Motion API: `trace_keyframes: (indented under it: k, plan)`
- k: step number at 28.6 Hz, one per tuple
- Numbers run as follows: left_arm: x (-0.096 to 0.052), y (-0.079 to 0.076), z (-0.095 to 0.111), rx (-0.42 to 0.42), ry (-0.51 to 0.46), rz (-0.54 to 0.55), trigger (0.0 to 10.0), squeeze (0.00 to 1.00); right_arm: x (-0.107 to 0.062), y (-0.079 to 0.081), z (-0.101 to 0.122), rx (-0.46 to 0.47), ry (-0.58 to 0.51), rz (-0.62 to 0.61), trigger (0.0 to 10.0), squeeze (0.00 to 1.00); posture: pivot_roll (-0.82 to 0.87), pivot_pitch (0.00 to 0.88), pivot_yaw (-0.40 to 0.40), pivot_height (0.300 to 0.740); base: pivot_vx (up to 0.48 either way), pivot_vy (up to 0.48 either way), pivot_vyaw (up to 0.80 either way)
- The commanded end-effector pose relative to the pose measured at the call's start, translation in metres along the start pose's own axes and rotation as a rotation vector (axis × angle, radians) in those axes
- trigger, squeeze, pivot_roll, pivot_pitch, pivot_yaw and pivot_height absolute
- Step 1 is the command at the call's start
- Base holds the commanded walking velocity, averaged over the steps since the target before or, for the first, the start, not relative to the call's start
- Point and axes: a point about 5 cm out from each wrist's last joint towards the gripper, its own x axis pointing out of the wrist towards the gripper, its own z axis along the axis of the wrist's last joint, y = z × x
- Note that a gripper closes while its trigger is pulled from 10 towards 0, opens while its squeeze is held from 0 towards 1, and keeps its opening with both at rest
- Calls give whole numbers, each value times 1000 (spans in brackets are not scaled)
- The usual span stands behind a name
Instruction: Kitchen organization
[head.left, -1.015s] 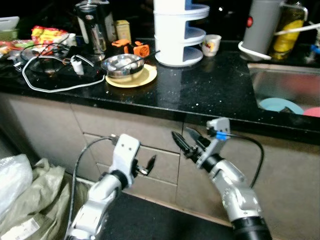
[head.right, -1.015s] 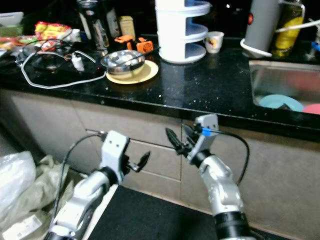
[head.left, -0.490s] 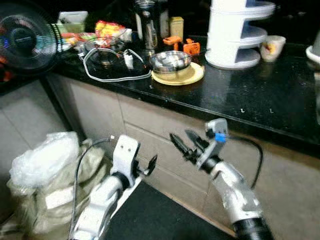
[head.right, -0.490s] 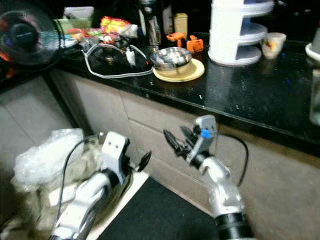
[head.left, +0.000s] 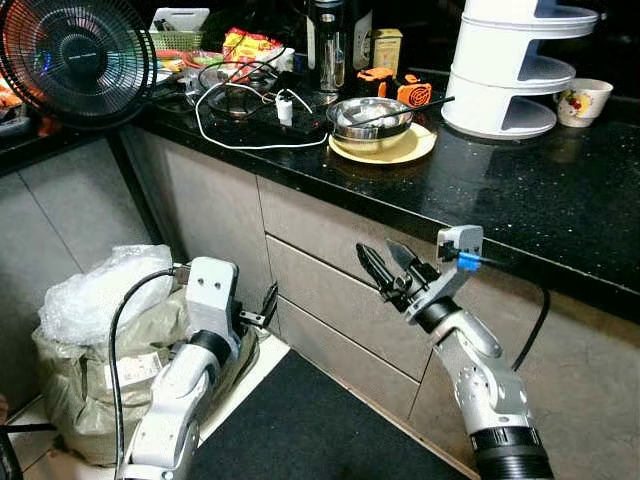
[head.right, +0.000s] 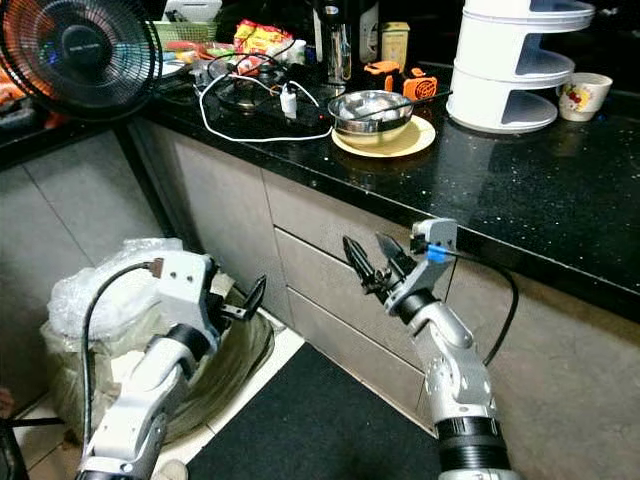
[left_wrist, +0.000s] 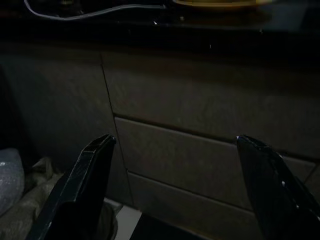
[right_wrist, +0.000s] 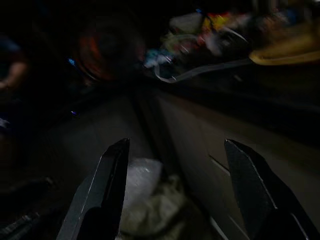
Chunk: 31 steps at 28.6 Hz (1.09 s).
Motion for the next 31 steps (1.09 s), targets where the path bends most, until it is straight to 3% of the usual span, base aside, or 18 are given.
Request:
trace_keyframes:
  k: [1,5,14,31]
  plan:
    - [-3,5,2,10,-14,8,10000,0,4,7,4,14,-16,36,10000,0,21,0,20,740,356,0,0]
    - [-1,0,4,1,-19,-6,10000,0,12,17,17,-5,-54,89,10000,0,20,0,23,740,480,0,0]
    - [0,-6,4,-6,-20,-31,10000,0,16,24,31,-28,-87,129,10000,0,18,0,23,740,480,0,0]
    - [3,-12,13,14,-55,-51,10000,0,19,29,37,-49,-94,143,10000,0,21,0,21,740,441,0,0]
